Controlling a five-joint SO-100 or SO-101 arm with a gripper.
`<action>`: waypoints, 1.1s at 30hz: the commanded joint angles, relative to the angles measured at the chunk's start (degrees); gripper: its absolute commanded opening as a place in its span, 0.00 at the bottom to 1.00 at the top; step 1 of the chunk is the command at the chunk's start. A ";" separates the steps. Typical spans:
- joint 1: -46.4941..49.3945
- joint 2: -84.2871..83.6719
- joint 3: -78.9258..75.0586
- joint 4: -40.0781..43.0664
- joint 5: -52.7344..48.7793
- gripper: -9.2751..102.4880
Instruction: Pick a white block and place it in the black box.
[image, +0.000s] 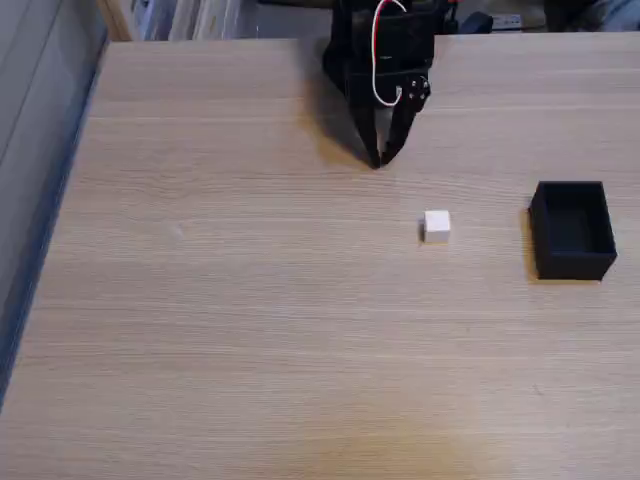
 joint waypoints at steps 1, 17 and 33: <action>0.53 0.35 0.88 0.35 0.00 0.08; 0.09 -4.83 -4.83 0.44 -1.76 0.09; -7.03 -39.02 -38.06 9.14 8.88 0.31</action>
